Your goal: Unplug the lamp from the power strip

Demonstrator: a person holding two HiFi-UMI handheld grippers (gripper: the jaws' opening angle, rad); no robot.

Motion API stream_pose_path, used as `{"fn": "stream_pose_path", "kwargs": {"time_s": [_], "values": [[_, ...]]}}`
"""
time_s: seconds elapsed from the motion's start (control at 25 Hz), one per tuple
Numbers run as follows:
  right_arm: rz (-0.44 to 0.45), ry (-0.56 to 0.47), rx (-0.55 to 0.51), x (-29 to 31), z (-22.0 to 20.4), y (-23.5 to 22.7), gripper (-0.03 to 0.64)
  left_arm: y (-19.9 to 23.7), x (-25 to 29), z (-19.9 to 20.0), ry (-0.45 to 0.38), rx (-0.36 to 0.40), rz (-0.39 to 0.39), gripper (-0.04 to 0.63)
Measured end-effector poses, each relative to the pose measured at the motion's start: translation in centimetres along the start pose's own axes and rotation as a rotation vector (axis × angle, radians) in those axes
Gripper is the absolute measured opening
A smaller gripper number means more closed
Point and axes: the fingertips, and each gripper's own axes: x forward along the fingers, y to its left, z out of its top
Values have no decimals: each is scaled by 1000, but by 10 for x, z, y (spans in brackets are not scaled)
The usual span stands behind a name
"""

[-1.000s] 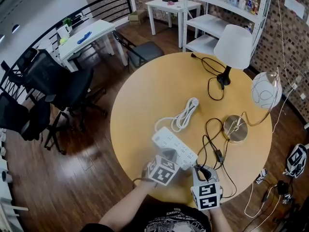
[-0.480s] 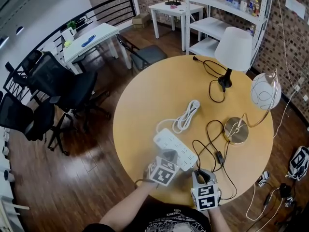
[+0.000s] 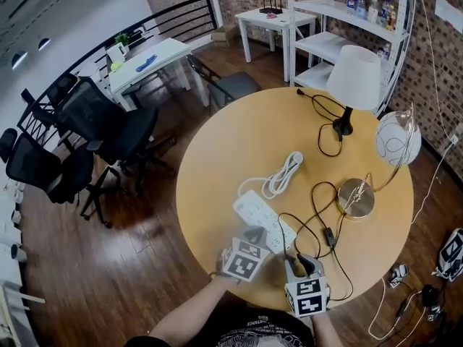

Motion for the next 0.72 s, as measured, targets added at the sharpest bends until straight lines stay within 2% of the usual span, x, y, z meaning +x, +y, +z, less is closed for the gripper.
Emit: {"fn": "stream_pose_path", "kwargs": {"time_s": [0.32,0.56,0.72], "values": [[52,-83,-2,-22,20,13,67,-32,-46,2,-73,-74,42,2],[44,-145,-3,-41,35,27,18,-49,-72,-3,-128,-116,53,2],[28,-180,3,-53,42,40,2,-60,-88,-6,-162,-117,39,2]]}}
